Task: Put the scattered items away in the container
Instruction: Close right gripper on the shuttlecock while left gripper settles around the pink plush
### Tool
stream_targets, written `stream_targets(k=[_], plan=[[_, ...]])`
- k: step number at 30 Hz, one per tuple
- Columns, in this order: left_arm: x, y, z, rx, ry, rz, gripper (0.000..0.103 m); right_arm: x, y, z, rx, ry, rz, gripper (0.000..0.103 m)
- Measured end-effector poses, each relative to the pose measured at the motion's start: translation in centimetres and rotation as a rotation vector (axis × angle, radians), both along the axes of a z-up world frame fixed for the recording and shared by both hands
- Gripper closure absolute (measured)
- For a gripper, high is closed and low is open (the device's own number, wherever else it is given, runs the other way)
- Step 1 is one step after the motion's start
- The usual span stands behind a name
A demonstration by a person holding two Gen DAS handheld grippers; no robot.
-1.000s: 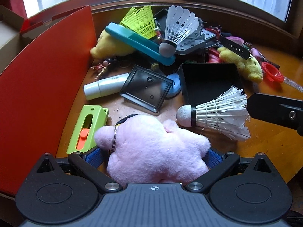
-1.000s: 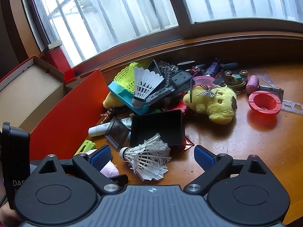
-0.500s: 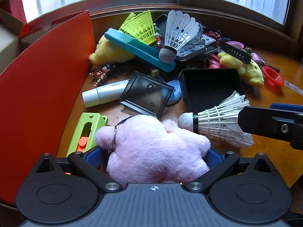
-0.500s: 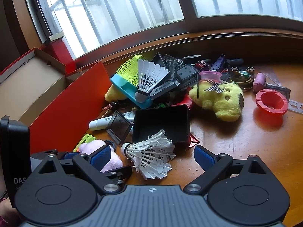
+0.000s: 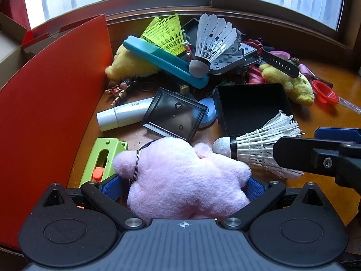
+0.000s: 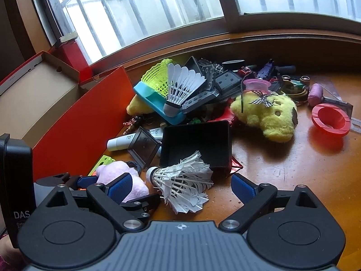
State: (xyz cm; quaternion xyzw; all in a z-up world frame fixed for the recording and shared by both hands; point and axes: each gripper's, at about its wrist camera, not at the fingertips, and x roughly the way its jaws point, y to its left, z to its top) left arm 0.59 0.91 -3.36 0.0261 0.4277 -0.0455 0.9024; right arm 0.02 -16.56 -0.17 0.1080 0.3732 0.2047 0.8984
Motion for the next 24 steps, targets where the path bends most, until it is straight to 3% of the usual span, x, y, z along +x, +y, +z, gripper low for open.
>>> stream_targets(k=[6,10,19,24], plan=[[-0.5,0.1,0.8,0.046,-0.037,0.019,0.0,0.1,0.0,0.0,0.002,0.001,0.0,0.008],[-1.9,1.2,2.1,0.027,-0.113,0.001,0.0,0.2,-0.2,-0.1,0.008,0.007,-0.006,0.008],[-2.9,0.8,1.9,0.061,-0.099,-0.06,0.0,1.1,0.5,-0.8,0.016,0.047,0.033,0.026],[-3.0,1.0,1.5,0.05,-0.075,-0.048,0.0,1.6,1.6,-1.3,0.01,0.076,0.078,0.031]])
